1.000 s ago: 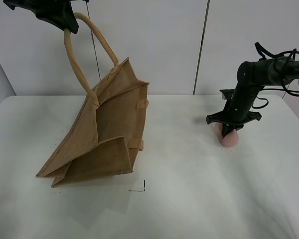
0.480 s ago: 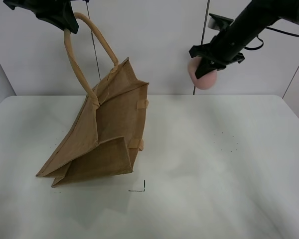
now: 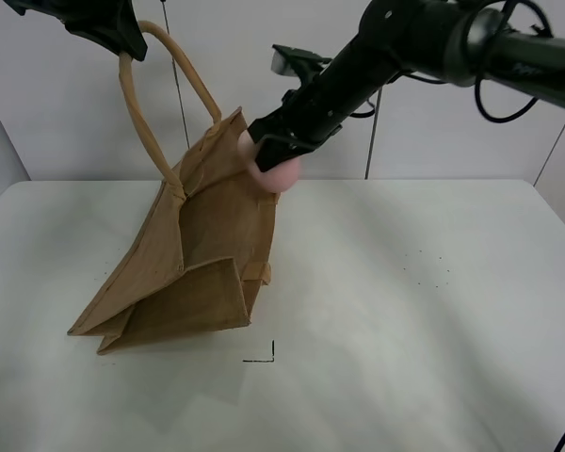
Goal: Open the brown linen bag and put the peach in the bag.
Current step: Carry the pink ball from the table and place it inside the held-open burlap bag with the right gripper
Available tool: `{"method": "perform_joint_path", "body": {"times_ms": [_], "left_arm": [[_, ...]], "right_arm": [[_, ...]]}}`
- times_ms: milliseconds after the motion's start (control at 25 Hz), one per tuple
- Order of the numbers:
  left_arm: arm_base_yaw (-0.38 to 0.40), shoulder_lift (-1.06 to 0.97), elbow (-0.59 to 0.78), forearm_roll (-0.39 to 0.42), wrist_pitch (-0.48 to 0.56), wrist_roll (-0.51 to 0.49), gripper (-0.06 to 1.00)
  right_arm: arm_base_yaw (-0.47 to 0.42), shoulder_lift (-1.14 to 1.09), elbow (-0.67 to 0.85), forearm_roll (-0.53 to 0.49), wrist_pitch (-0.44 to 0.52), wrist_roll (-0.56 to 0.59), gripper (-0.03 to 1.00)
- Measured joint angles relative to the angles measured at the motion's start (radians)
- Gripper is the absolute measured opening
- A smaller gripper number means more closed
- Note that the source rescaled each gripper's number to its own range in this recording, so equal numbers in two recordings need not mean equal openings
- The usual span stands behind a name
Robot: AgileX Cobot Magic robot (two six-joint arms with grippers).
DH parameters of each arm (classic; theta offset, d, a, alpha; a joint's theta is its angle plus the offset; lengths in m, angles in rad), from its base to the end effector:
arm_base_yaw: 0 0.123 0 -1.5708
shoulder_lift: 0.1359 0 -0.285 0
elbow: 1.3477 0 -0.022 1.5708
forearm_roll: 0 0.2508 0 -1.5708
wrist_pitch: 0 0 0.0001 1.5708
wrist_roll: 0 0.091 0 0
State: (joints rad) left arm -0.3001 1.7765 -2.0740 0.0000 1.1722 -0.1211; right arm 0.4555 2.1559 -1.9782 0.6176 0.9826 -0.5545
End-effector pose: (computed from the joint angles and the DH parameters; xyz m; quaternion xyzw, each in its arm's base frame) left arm 0.3667 -0.1135 0.4415 0.0826 0.9206 -0.0798 0.3733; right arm 0.4158 0.2525 0.2702 -0.3582 0.8570 0.2746 0.2485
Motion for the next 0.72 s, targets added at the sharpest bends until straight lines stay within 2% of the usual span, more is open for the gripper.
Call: {"method": "perform_joint_path", "body": {"times_ms": [320,640,720], "left_arm": [[0.0,-0.001,0.0,0.0,0.0,0.003,0.0],[0.0,-0.002,0.0,0.0,0.0,0.006,0.0],[0.0,-0.003,0.0,0.0,0.0,0.006,0.0]], "right_arm": [[0.062,0.158,0.0,0.237,-0.1,-0.202,0.0],[0.1,0.259,0.0,0.279,-0.208,-0.294,0.0],[0.106,0.26,0.0,0.281,-0.221,-0.304,0.07]]}}
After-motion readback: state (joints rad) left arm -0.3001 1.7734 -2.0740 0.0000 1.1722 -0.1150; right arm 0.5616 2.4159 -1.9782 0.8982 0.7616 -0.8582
